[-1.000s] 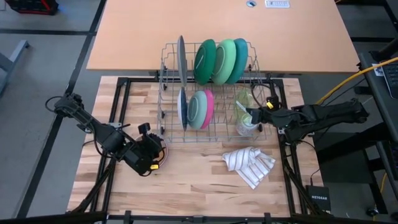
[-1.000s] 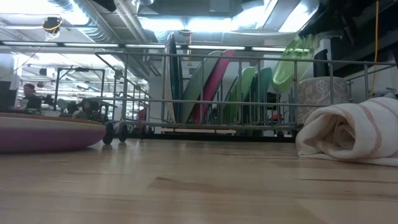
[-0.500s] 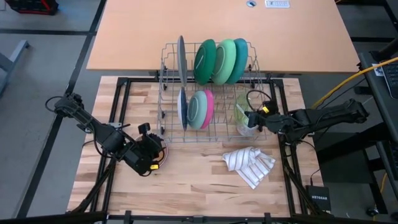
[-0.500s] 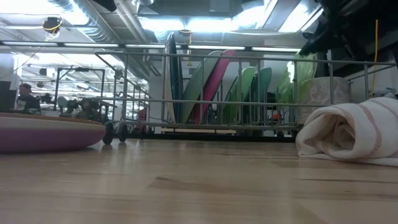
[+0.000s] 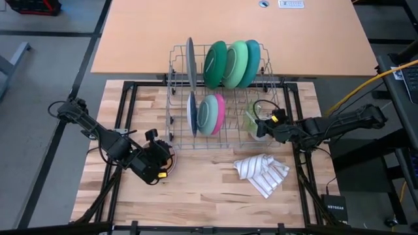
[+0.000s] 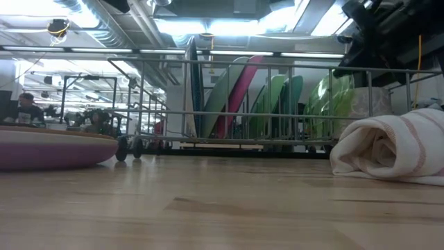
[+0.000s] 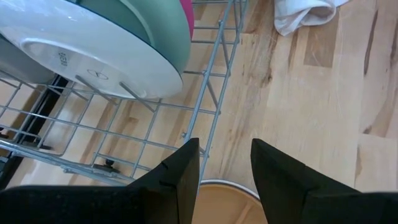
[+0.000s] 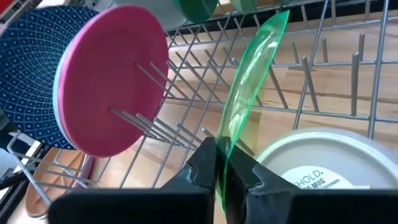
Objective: Sort dishes
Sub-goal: Put the green transparent plate in the dish rack, then put the brown plate in the dish rack
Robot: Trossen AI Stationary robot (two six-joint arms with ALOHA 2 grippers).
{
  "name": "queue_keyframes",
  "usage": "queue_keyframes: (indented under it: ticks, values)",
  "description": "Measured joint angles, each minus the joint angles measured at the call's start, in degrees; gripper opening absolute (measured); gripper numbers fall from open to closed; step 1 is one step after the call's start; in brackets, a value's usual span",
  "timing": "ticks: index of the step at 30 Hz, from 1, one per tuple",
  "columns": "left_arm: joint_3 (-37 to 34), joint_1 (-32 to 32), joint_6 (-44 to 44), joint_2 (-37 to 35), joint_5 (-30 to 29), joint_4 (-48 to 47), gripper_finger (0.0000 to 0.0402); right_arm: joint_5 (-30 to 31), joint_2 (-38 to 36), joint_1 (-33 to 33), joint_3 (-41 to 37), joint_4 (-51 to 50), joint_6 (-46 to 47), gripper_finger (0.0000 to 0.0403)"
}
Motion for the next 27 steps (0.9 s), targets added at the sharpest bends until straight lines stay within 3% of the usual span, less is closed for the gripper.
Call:
queue_keyframes:
  ticks: [6,16,22,27]
  values:
    - [0.0,-0.1,0.0,0.0,0.0,0.0,0.0133,1.5,0.5,0.0,0.0,0.2,0.0,0.0025]
    - [0.0,-0.1,0.0,0.0,0.0,0.0,0.0133,1.7,0.5,0.0,0.1,-0.9,-0.1,0.0114]
    - [0.0,-0.1,0.0,0.0,0.0,0.0,0.0133,1.5,-1.1,0.0,0.3,-3.5,-0.8,0.0123]
    - [0.0,-0.1,0.0,0.0,0.0,0.0,0.0133,1.6,-3.0,0.0,5.0,-12.3,-1.5,0.0124]
